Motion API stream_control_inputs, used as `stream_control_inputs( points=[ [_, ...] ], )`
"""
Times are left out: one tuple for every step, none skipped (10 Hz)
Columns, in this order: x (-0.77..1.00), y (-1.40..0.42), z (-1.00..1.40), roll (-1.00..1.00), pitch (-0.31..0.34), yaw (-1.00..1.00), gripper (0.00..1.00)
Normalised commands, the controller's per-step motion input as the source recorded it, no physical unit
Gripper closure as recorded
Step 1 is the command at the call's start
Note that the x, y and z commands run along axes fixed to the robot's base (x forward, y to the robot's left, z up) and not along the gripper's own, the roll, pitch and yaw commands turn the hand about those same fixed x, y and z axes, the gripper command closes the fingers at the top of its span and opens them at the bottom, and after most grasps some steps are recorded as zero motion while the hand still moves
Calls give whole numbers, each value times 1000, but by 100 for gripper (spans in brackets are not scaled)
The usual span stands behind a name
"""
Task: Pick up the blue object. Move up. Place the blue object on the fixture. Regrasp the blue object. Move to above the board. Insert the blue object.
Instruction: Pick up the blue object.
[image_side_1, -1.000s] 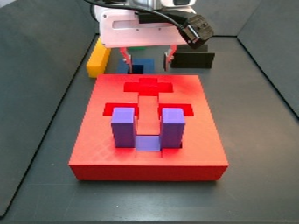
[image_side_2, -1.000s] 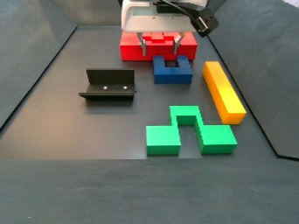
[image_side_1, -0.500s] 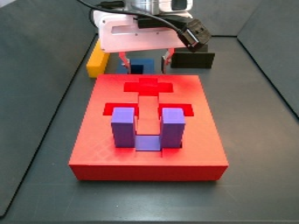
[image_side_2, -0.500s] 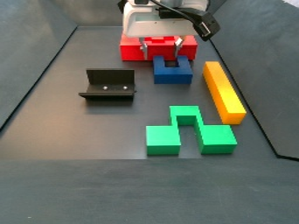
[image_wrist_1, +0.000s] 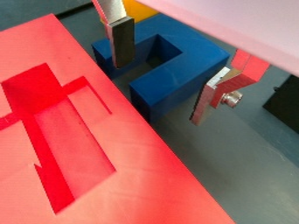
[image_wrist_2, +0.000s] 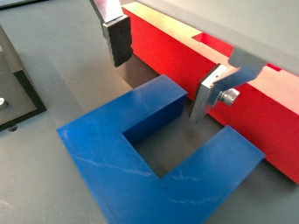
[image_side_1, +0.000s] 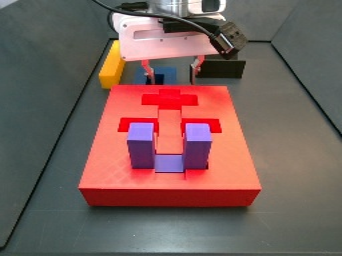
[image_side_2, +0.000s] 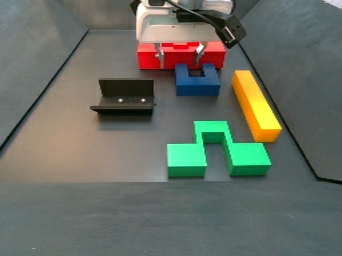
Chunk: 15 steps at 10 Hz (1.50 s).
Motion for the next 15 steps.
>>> stream_control_inputs(
  points=[
    [80,0,-200,111,0,0,0],
    [-37,0,-229,84,0,-86,0],
    [-34,0,-220,81,0,-109,0],
    [0,0,-183,110,0,-134,0],
    [0,0,-163,139,0,-166,0],
    [0,0,-149,156,0,-191,0],
    [0,0,-120,164,0,-237,0],
    [0,0,-37,106,1,-169,0],
    [0,0,-106,93,0,-149,0],
    [0,0,-146,81,0,-149,0],
    [0,0,-169,101,0,-143,0],
    [0,0,-131,96,0,-114,0],
    [0,0,-23,79,0,-51,0],
    [0,0,-63,77,0,-49,0],
    [0,-17,-89,87,0,-54,0]
  ],
)
